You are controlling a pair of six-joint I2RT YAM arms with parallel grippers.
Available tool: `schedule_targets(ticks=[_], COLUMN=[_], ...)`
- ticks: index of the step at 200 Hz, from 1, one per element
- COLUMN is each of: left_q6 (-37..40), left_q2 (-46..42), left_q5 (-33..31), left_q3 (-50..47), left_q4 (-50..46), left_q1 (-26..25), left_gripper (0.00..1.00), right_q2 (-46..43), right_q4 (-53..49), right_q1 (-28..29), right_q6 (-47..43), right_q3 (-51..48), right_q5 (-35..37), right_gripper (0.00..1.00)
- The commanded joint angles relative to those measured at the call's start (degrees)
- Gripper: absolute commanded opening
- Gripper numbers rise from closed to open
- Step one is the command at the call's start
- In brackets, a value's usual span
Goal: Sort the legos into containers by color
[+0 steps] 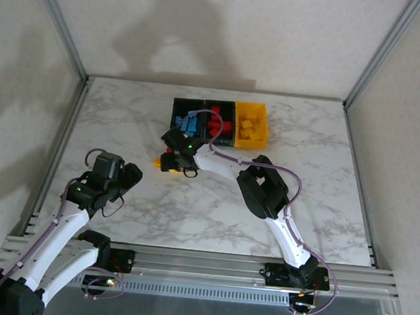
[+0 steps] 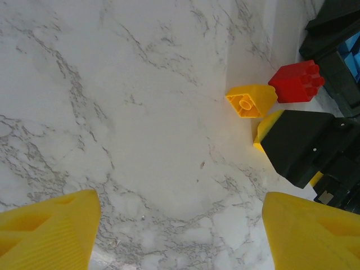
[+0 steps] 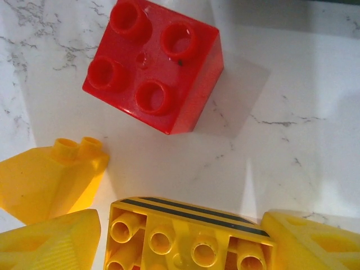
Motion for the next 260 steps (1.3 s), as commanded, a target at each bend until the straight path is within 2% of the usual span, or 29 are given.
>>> schedule_targets(ticks=[1, 56, 92, 122, 204, 260], left_q6=[1.14, 1.05, 0.97, 1.12, 2.08, -1.31], left_q2=[-1.02, -0.81, -1.16, -1.34, -0.97, 6.45], left_q5=[1.01, 1.37, 1.55, 2.66, 12.43, 9.85], left_q3=[-0.63, -0.48, -0.47, -0.91, -1.48, 1.01], left_q4=[-0.60, -0.32, -0.50, 0.09, 7.36, 15.41], left_q1=[0.59, 0.63, 0.58, 0.58, -0.50, -9.31], left_gripper=[0.75, 0.75, 0.74, 0.74, 0.73, 0.72], right_q2=[2.62, 3.56, 3.85, 2.62, -13.91, -27.84], right_q4=[-2.25, -4.20, -4.28, -3.96, 3.27, 4.05], right_q1=[1.05, 2.08, 2.12, 2.11, 0.62, -4.75], right_q6=[-0.63, -2.15, -2.86, -3.15, -0.82, -0.89], right_q3=[0.33, 0.89, 1.37, 0.73, -13.79, -25.05], right_q5=[1.87, 4.71, 4.67, 5.10, 5.81, 8.22], right_gripper=[0.75, 0.77, 0.62, 0.59, 0.58, 0.58])
